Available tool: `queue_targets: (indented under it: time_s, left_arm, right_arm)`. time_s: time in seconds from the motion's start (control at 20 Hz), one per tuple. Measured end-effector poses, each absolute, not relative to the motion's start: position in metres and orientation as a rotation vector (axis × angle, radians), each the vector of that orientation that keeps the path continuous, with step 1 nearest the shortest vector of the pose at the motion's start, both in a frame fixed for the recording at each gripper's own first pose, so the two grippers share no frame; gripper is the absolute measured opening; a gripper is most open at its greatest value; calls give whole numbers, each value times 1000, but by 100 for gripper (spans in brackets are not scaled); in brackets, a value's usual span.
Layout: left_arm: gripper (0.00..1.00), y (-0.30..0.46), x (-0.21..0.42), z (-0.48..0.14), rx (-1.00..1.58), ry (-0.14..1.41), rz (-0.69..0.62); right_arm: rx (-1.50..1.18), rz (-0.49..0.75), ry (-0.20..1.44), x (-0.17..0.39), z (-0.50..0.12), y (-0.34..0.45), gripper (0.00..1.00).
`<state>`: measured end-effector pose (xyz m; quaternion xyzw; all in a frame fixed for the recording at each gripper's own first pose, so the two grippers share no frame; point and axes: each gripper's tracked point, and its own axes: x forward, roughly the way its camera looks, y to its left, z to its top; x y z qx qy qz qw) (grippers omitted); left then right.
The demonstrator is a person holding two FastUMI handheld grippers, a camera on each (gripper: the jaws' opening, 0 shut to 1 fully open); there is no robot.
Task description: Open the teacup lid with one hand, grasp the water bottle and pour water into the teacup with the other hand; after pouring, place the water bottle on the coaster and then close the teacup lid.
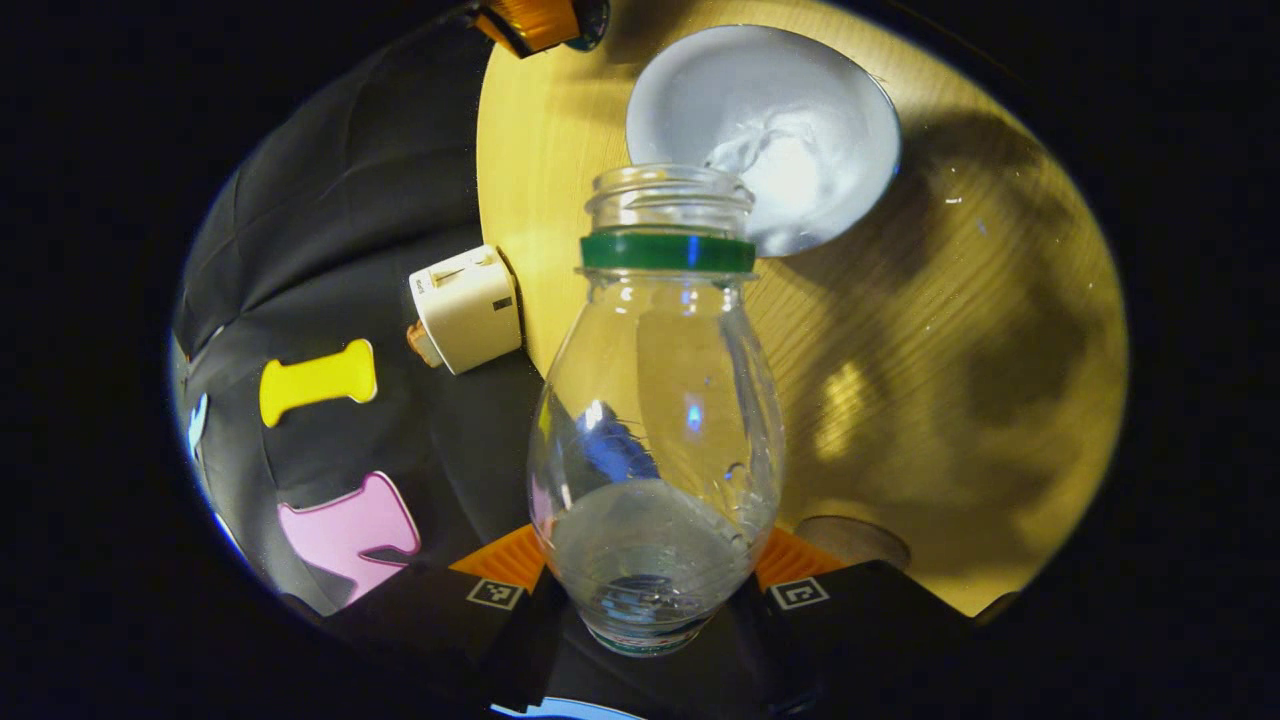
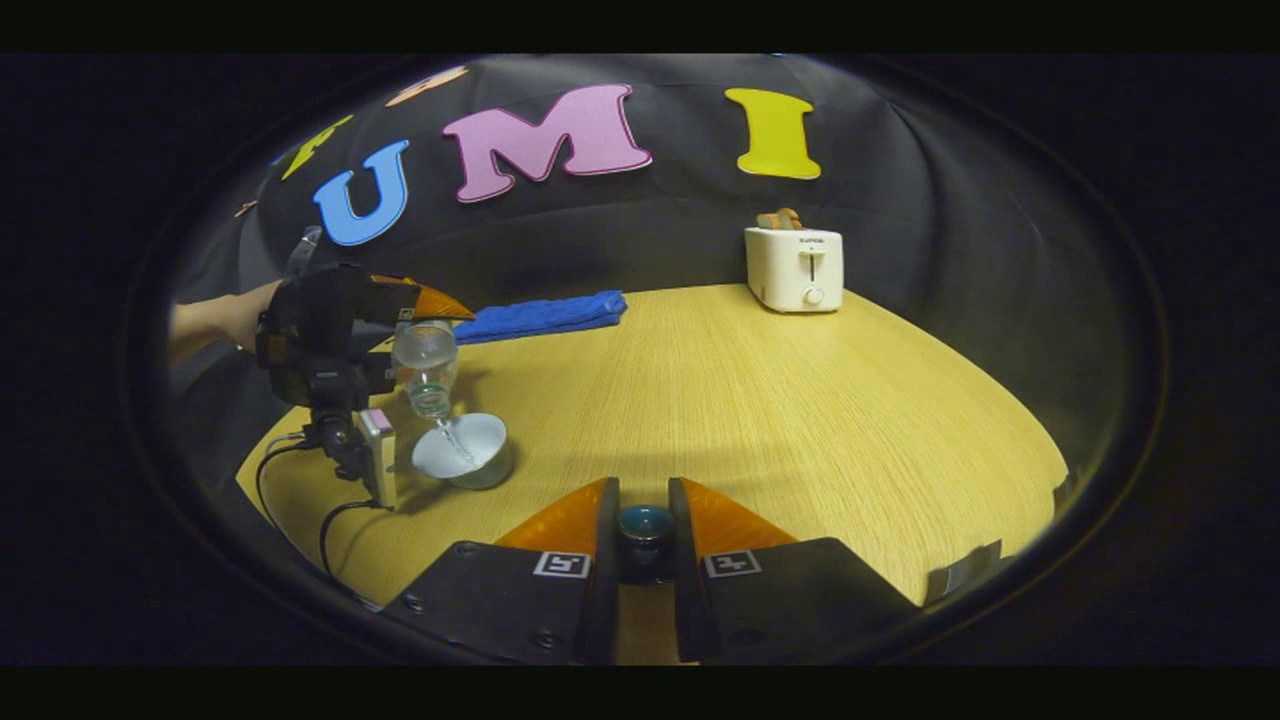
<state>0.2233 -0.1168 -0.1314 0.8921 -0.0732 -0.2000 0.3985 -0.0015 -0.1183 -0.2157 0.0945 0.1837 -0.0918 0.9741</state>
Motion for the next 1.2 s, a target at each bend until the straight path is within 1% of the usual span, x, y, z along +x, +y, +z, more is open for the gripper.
queue_targets:
  time_s: [0.05, 0.15, 0.2, 0.25, 0.7, 0.75, 0.9, 0.95, 1.0, 1.05, 1.1, 1.2]
  left_arm:
    - [74, -117, 221, -132, 2264, -185, -504]
    - [74, -119, 221, -131, 2279, -198, -496]
    - [74, -121, 222, -129, 2285, -216, -488]
    - [74, -120, 222, -127, 2290, -218, -483]
    - [74, -126, 212, -119, 2357, -268, -434]
    - [74, -127, 211, -120, 2365, -270, -429]
    - [74, -126, 206, -125, 2378, -281, -408]
    - [74, -127, 206, -126, 2382, -282, -404]
    - [74, -129, 206, -123, 2384, -286, -400]
    - [74, -129, 204, -124, 2387, -290, -397]
    - [74, -130, 201, -124, 2389, -294, -395]
    - [74, -130, 197, -128, 2398, -303, -389]
  right_arm:
    - [199, -183, 370, -2, -215, -117, 26]
    - [197, -181, 365, -2, -212, -116, 27]
    - [191, -180, 364, -2, -210, -116, 22]
    - [185, -178, 362, -3, -208, -116, 26]
    - [167, -165, 358, -2, -192, -114, 26]
    - [169, -163, 356, -2, -191, -113, 23]
    - [168, -153, 351, -1, -187, -111, 31]
    - [167, -153, 353, -2, -188, -111, 31]
    - [168, -152, 355, -2, -188, -110, 26]
    - [169, -151, 356, -2, -187, -110, 31]
    - [169, -150, 355, -2, -186, -109, 22]
    - [164, -149, 356, -1, -185, -110, 21]
